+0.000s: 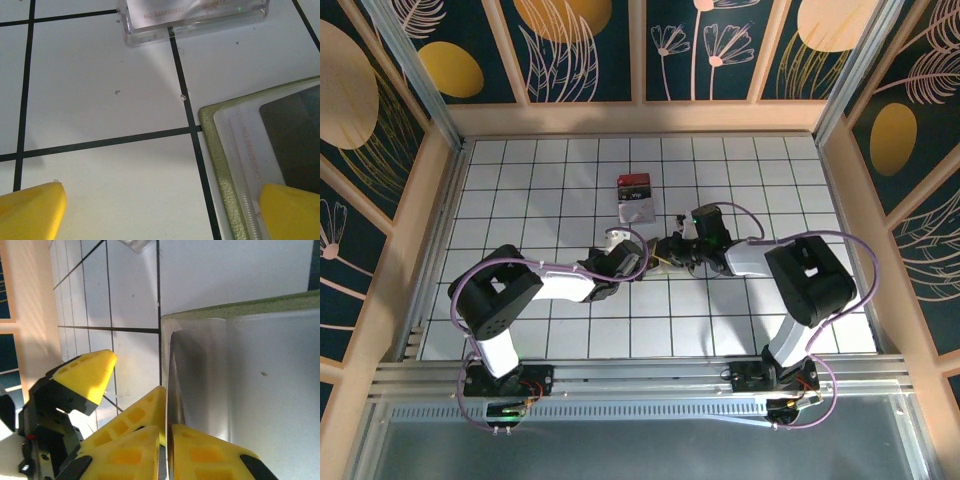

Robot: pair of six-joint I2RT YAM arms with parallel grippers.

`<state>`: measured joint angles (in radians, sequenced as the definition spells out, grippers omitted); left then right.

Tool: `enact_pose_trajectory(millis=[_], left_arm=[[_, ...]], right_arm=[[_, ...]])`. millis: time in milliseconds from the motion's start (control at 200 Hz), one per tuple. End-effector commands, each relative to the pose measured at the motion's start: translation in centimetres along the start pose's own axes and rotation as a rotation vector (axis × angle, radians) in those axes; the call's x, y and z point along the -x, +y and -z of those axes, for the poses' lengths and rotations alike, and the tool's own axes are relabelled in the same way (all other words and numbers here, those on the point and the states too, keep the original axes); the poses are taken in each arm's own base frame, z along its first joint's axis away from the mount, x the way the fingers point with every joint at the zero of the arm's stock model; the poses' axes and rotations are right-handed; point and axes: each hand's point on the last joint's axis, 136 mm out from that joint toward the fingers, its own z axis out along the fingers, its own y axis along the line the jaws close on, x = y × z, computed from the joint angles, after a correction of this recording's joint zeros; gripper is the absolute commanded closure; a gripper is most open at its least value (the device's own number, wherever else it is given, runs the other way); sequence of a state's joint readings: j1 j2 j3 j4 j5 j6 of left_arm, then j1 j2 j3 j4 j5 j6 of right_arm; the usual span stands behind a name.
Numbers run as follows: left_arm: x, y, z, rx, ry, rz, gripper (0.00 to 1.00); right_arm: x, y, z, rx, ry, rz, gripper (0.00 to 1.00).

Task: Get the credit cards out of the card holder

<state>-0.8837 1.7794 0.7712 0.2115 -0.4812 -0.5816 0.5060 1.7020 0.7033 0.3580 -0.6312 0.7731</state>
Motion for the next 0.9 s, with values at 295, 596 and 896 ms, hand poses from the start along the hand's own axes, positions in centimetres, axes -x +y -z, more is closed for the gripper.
enact_pose_trajectory(millis=[295,596,896], left_arm=[[-1.7,0.4,-0.3,0.026,0.058,-0.029,0.01],[-1.1,0.5,0.0,0.030,0.041,-0.020,0.01],[2.6,-0.4,1.9,-0.002,-0.044,0.031,0.01]], right_arm=[[1.0,1.1,1.6,0.026,-0.050,0.017,0.95],[1.9,-1.4,3.0,-0.098,-0.118,-0.007,1.00],[3.9,-1.0,5.8,-0.176,-0.249,0.057,1.00]])
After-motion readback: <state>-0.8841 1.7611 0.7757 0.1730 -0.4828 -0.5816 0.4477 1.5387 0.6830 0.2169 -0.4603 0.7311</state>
